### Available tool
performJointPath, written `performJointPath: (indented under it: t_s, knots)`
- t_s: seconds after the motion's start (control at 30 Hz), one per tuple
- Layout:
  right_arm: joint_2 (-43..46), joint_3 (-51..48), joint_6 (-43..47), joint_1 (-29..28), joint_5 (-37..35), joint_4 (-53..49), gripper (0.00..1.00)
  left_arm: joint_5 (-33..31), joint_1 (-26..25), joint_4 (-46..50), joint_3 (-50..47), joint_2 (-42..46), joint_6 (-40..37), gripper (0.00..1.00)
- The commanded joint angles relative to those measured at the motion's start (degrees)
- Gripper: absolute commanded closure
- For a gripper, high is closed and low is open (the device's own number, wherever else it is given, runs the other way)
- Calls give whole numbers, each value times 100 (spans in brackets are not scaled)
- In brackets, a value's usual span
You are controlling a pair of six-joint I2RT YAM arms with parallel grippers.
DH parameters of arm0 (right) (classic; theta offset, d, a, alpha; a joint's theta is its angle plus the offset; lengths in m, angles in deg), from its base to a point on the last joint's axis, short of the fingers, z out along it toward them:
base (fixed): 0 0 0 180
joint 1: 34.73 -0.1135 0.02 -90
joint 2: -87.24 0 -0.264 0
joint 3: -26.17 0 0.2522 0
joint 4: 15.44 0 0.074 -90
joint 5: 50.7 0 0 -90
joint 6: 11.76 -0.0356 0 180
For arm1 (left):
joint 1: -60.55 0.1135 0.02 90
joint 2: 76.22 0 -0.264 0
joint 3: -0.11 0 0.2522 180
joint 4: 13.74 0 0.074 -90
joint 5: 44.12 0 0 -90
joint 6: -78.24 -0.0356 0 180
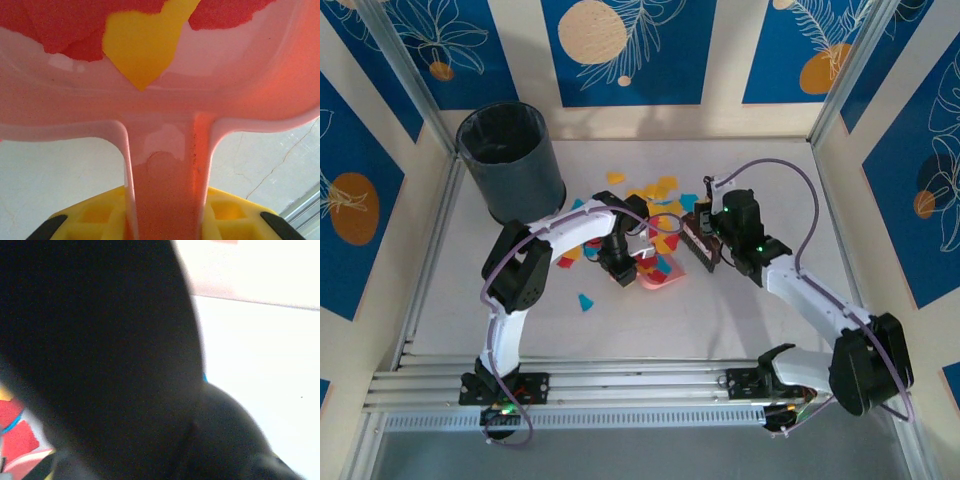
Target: Sweep away the paper scraps from the table
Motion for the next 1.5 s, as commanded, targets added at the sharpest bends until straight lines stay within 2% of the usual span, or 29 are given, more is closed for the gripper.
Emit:
performJointPath:
  t_s: [0.0,0.2,0.33,0.8,1.03,1.13,1.47]
  knots:
    - [-236,377,-4,30,-112,534,100,-98,21,143,-71,130,-94,100]
    - [-578,549,-14,-24,-124,452,100,-81,22,128,-75,113,-90,100]
    - [-579,525,53,-87,182,147,100,-99,24,90,-75,105,-93,100]
    - [80,245,82,-267,970,-852,100,25,14,86,-1,76,-135,100]
    - [547,170,-11,-285,1167,-799,100,7,-32,125,-16,98,-204,100]
    - [735,130,-82,-288,975,-651,100,38,-65,125,-40,127,-252,100]
    - [532,116,-147,-243,-626,-163,100,350,-159,186,-144,244,-446,100]
